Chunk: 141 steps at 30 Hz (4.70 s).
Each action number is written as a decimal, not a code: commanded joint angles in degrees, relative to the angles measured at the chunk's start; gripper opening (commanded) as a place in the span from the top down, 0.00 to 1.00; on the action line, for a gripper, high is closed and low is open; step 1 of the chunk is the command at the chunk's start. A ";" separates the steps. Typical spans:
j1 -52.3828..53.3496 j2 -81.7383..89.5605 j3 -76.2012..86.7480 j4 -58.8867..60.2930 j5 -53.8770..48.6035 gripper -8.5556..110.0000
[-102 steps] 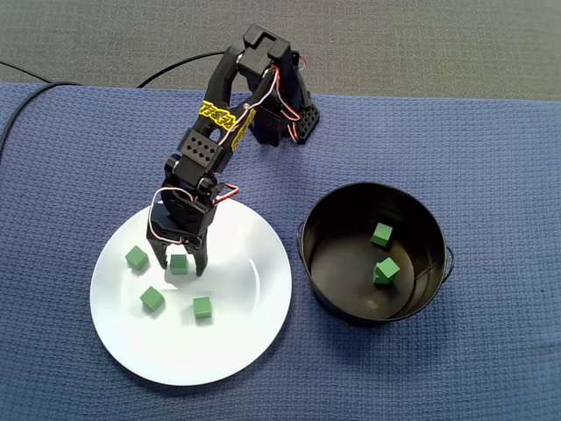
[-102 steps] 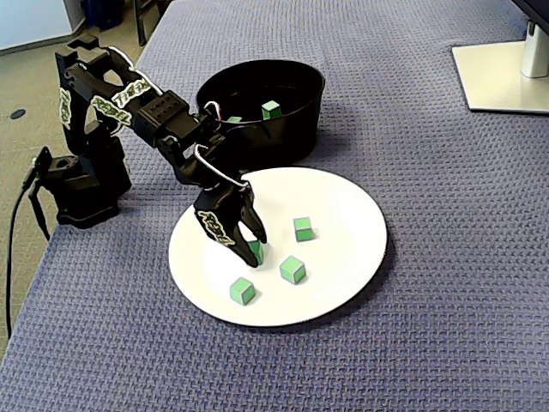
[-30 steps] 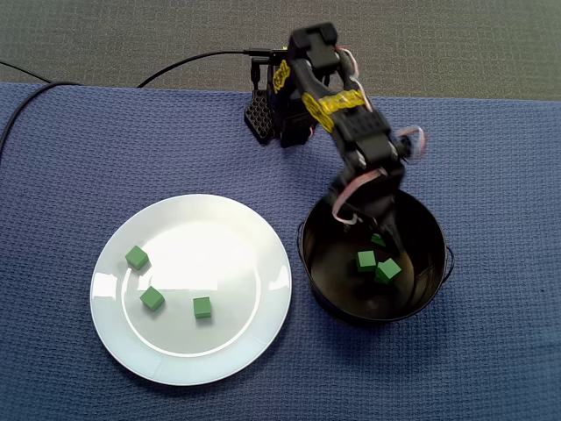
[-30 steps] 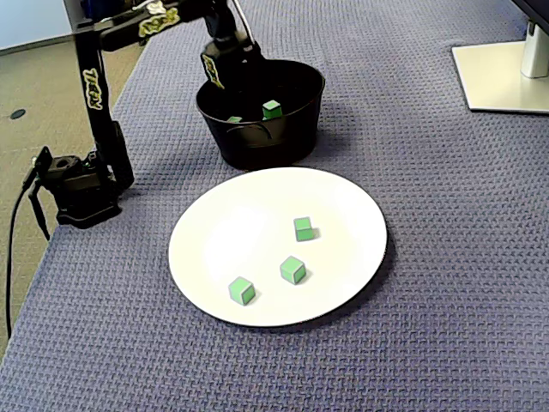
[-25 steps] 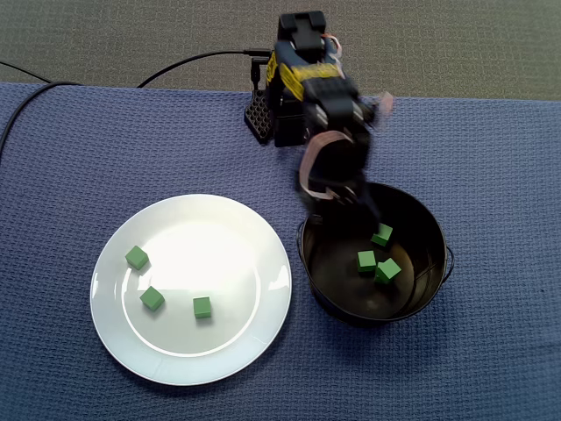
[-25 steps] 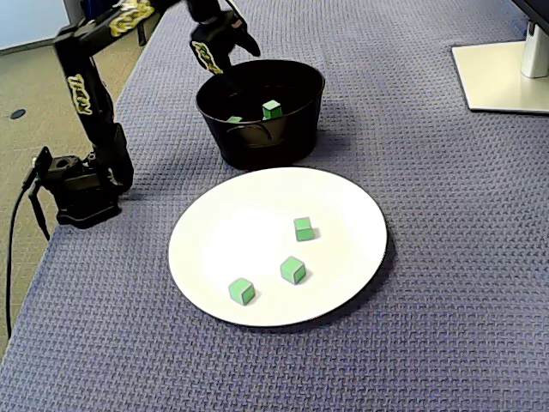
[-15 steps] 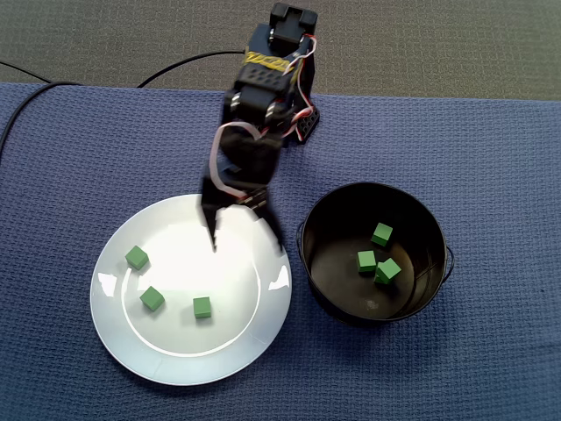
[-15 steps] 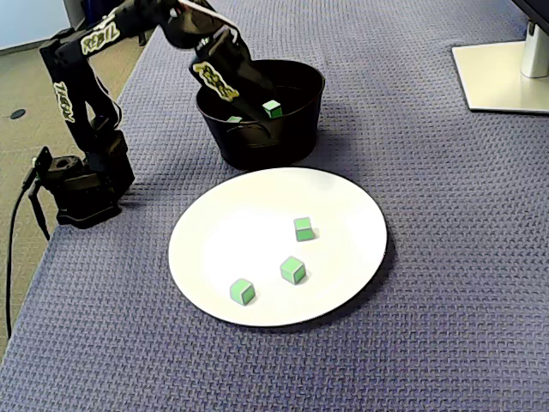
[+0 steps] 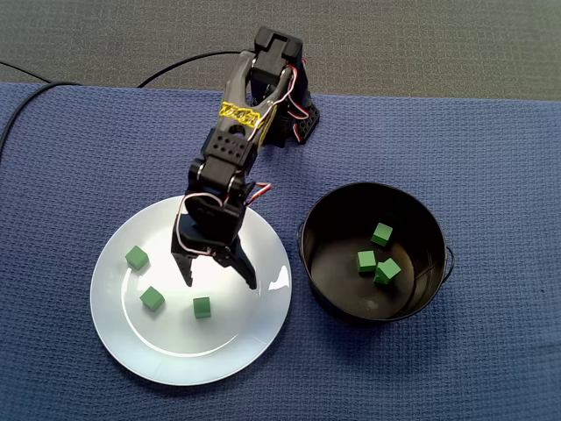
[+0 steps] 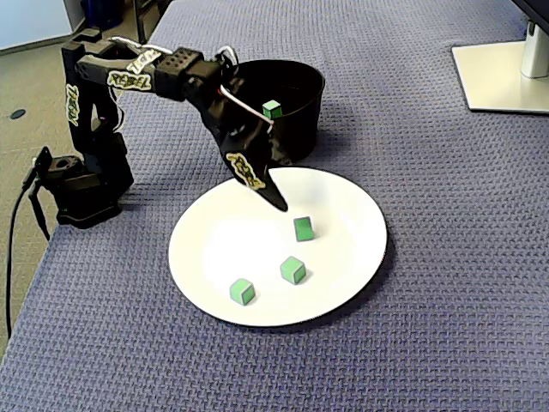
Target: Pick up the items on the white plate and put them in the black container.
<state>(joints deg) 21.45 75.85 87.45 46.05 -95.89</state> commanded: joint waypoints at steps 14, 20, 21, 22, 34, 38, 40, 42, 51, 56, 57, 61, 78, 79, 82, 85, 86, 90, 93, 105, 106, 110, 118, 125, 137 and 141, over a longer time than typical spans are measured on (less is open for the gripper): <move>2.99 -7.56 -0.97 -11.25 -1.58 0.56; 2.20 -9.05 0.18 -15.29 -1.32 0.57; 2.02 -9.23 0.18 -15.64 -1.23 0.57; 1.76 -9.40 0.18 -16.00 -1.14 0.57; 0.35 -11.51 1.85 -17.93 0.18 0.71; 0.09 -11.60 2.90 -18.37 0.53 0.75; -0.09 -11.60 3.52 -19.07 0.70 0.78; -0.18 -11.60 3.87 -19.86 1.14 0.81; -0.26 -11.60 5.36 -21.18 2.46 0.90; -0.35 -10.55 7.29 -21.71 4.31 0.93; -0.35 -10.20 8.00 -22.41 4.83 0.93; -0.26 -7.73 8.96 -22.68 9.23 0.93; -4.31 44.30 8.00 -6.42 56.95 0.93; -6.68 46.14 7.65 -5.36 61.79 0.93; -15.29 51.77 7.73 -2.02 74.18 0.93; -25.66 56.60 9.93 0.88 84.37 0.93; -29.09 57.04 10.63 1.85 87.80 0.93; -39.99 52.47 14.41 2.99 97.21 0.93; -43.51 42.89 14.33 4.22 101.16 0.93; -44.91 15.38 13.97 4.75 105.29 0.75; -45.18 15.29 13.54 5.89 104.41 0.64; -44.38 18.72 7.73 15.03 99.14 0.50; -29.36 30.85 -21.80 41.13 64.25 0.50; -4.39 36.83 -23.29 50.63 30.76 0.52; 21.18 27.25 4.04 22.15 17.58 0.52; 23.82 18.46 3.25 17.23 15.03 0.52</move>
<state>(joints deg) 42.63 99.40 90.88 68.29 -78.31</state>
